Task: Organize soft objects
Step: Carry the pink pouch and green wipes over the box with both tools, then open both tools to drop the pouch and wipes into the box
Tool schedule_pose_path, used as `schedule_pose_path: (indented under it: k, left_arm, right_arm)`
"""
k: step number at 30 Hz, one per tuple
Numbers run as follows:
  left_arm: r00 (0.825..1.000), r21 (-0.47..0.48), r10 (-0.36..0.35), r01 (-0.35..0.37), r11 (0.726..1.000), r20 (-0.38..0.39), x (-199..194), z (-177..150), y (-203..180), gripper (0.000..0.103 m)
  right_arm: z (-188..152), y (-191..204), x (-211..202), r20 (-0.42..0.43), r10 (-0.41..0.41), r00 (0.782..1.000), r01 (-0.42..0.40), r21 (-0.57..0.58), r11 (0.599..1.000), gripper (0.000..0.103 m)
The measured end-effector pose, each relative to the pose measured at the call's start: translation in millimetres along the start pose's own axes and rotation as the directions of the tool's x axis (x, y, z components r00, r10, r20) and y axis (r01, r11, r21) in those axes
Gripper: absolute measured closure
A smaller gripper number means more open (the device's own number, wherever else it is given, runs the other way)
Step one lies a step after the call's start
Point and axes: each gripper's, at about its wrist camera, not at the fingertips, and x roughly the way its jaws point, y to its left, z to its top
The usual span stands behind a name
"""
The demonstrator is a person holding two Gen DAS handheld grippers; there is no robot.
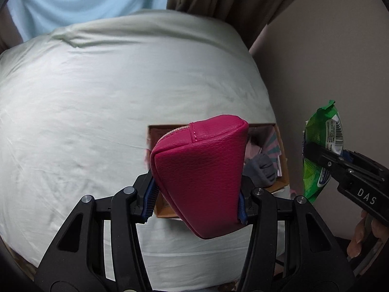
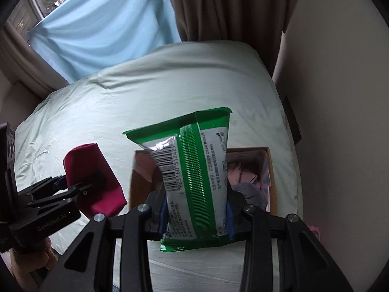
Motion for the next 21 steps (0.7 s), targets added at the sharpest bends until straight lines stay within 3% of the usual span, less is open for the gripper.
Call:
schedule_pose_path:
  k: [9, 19, 20, 21]
  left_arm:
    - [0.988, 0.072, 0.06, -0.05, 0.996, -0.142, 89, 8, -38, 0.056]
    - [0.962, 0.178, 0.123, -0.08, 0.981, -0.246, 150, 19, -49, 0.055]
    - [0.959, 0.191, 0.124, -0.076, 0.979, -0.255, 154, 19, -49, 0.05]
    - [0.957, 0.203, 0.12, -0.067, 0.977, -0.264, 154, 19, -50, 0.035]
  right_arm:
    - [5, -59, 72, -0.145, 0.046, 0.988, -0.031, 0.1, 0.995, 0.069]
    - [7, -86, 136, -0.29, 0.116, 0.95, -0.063, 0.184, 0.981, 0.069]
    - [8, -88, 140, -0.296, 0.121, 0.948, -0.065, 0.193, 0.979, 0.067]
    - [10, -88, 143, -0.301, 0.123, 0.946, -0.065, 0.196, 0.978, 0.059]
